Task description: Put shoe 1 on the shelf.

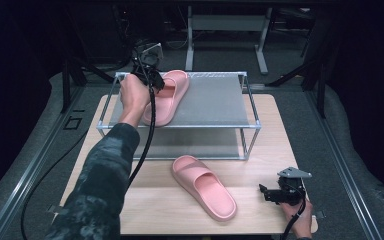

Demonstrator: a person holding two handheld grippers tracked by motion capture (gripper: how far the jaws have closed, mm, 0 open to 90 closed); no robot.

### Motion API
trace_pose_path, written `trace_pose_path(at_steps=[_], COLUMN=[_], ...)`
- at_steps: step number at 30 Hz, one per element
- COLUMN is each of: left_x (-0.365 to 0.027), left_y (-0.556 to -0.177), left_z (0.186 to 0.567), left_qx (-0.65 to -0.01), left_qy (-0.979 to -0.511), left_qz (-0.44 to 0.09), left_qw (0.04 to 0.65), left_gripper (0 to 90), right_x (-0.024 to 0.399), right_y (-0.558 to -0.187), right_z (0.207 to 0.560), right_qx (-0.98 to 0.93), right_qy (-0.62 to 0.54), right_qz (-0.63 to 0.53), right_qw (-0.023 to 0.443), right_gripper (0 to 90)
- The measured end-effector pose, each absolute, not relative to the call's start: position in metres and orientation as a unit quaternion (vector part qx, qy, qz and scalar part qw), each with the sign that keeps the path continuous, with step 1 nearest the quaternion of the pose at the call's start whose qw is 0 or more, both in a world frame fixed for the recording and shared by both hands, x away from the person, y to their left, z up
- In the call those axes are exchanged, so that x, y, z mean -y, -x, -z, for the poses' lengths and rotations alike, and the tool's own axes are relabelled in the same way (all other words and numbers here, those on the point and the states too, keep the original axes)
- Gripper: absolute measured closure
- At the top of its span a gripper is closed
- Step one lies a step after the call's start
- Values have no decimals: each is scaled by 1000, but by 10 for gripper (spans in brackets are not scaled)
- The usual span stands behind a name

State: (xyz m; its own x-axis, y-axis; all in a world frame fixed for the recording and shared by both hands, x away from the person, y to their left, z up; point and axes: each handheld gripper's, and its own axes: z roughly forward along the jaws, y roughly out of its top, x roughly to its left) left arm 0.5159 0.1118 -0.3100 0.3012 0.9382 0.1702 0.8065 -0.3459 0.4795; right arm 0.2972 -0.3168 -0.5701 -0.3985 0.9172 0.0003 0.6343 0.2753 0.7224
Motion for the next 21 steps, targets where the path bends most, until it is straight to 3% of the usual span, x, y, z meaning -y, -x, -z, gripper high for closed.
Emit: trace_pose_path(at_steps=[13,21], left_x=[-158,-176], left_y=[-451,-412], left_z=[310,319], left_qx=[-493,-461], left_qy=[-821,-844], left_qz=[-216,-180], left_qw=[190,206], left_gripper=[563,504], right_x=[317,317], right_y=[-297,-297], right_z=[570,570], right_qx=[-769,-768], right_qy=[-505,-504], right_qz=[-328,-331], right_qw=[215,216], right_gripper=[67,68])
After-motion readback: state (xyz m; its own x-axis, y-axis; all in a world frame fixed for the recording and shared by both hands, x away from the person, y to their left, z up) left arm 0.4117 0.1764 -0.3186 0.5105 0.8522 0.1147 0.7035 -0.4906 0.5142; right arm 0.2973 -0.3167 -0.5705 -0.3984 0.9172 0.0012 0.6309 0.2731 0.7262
